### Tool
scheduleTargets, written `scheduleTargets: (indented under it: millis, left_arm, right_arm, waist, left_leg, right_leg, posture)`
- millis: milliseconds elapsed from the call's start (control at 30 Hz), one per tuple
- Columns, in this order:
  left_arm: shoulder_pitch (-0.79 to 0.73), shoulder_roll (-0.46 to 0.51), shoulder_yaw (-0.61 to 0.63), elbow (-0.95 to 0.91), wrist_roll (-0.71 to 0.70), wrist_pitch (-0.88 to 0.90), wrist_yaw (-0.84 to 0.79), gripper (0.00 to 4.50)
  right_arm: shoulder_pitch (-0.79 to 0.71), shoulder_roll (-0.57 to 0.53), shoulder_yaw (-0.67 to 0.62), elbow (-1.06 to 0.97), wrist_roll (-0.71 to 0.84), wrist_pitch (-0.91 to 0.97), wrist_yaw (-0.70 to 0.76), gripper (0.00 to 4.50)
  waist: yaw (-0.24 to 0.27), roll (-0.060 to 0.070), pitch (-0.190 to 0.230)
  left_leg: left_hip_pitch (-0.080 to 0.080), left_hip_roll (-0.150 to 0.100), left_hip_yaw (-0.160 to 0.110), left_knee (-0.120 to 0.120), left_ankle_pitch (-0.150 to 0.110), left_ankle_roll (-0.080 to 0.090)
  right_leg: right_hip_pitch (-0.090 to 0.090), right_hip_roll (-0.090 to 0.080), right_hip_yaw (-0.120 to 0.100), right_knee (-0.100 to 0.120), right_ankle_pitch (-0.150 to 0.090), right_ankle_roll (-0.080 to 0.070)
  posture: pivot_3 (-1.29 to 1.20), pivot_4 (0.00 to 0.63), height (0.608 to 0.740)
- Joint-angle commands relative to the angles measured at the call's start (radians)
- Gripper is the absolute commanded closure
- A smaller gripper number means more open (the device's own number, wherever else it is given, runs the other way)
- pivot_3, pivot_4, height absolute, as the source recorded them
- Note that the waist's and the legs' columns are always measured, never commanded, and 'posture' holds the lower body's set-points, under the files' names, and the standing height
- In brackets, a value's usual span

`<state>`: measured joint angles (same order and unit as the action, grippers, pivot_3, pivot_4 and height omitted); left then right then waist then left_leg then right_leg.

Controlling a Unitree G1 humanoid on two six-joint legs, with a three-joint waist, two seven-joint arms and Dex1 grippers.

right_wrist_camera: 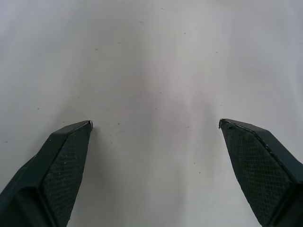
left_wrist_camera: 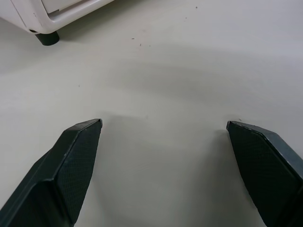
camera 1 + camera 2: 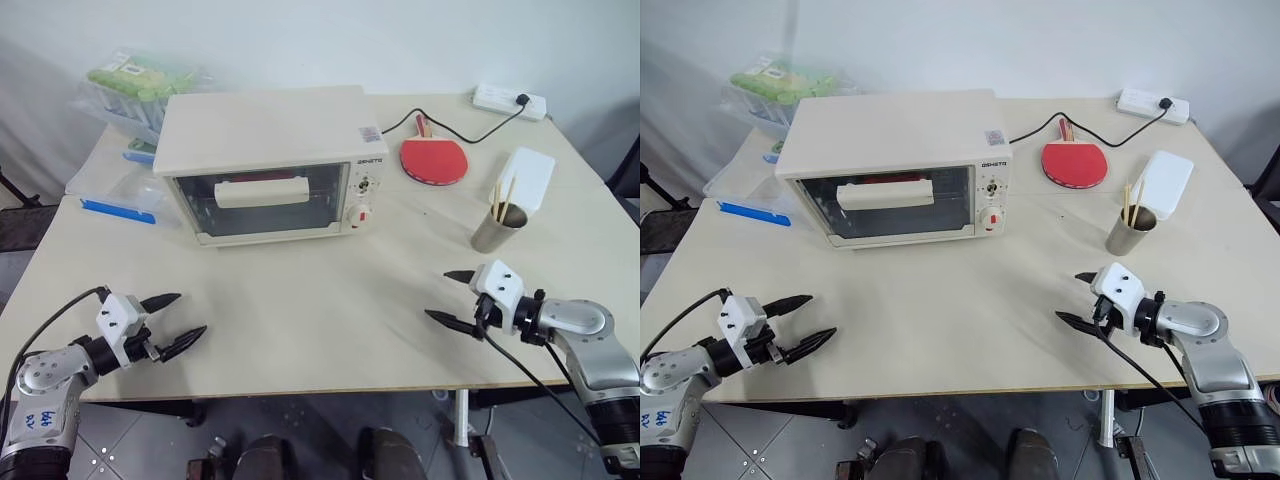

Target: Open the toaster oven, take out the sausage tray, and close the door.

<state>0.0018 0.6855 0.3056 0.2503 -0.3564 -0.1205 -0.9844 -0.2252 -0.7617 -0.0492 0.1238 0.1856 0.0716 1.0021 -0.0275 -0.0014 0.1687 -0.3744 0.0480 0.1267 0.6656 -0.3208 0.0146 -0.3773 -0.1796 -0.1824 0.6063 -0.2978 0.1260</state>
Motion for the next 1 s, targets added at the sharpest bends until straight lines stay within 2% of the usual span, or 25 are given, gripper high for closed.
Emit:
scheduleTargets:
  millis: [33,200,333,467,667,867,1000]
  left_arm:
    - [-0.018,0.017,0.02,0.011,-0.017,-0.004,-0.012,0.01]
    - [-0.019,0.009,0.04,-0.022,-0.023,0.036,0.041,0.01]
    - [-0.023,0.015,0.07,-0.079,-0.058,0.115,0.079,0.01]
    - [-0.028,0.026,0.107,-0.118,-0.114,0.164,0.058,0.01]
    - [-0.031,0.033,0.164,-0.135,-0.16,0.166,0.039,0.01]
    - [-0.027,0.046,0.225,-0.171,-0.22,0.207,0.029,0.01]
    - [-0.027,0.044,0.247,-0.183,-0.238,0.218,0.024,0.01]
  right_arm:
    - [-0.008,-0.024,-0.003,-0.032,0.017,0.021,0.03,0.0]
    - [-0.036,-0.023,0.004,-0.087,0.056,0.097,0.074,0.0]
    - [-0.115,-0.013,0.027,-0.113,0.092,0.162,0.129,0.0]
    - [-0.272,0.019,0.079,-0.08,0.13,0.226,0.199,0.0]
    - [-0.503,0.079,0.145,0.06,0.12,0.211,0.278,0.0]
    - [-0.706,0.199,0.208,0.162,0.134,0.21,0.374,0.0]
    - [-0.808,0.277,0.232,0.223,0.111,0.238,0.358,0.0]
  waist:
    - [0.0,0.0,0.0]
    - [0.0,0.0,0.001]
    - [-0.002,0.001,0.002]
    - [-0.004,0.001,0.003]
    - [-0.002,0.001,0.004]
    - [-0.004,0.0,0.005]
    - [-0.007,-0.001,0.005]
  left_leg:
    - [0.0,0.0,0.0,0.0,0.0,0.0]
    - [0.0,0.0,0.0,0.0,0.0,0.0]
    - [0.0,0.001,0.001,0.0,0.0,0.0]
    - [0.0,0.001,0.001,0.0,0.0,0.0]
    - [-0.001,0.0,0.003,0.0,0.0,0.0]
    - [-0.004,0.0,0.009,-0.001,0.0,0.0]
    - [-0.004,0.001,0.012,-0.001,0.0,0.0]
  right_leg:
    - [0.0,0.0,0.0,0.0,0.0,0.0]
    - [0.0,0.0,0.0,0.0,0.0,0.0]
    - [-0.001,0.0,0.001,0.0,0.0,0.0]
    - [-0.002,0.0,0.001,0.0,0.0,0.0]
    - [-0.004,0.0,0.003,0.001,0.0,0.0]
    - [-0.013,0.0,0.007,0.007,0.0,0.0]
    - [-0.017,0.001,0.01,0.012,0.0,0.0]
  posture:
    - [0.0,0.15,0.74]
    - [0.0,0.15,0.74]
    - [0.0,0.15,0.74]
    - [0.0,0.15,0.74]
    - [0.0,0.15,0.74]
    - [0.0,0.15,0.74]
    - [0.0,0.15,0.74]
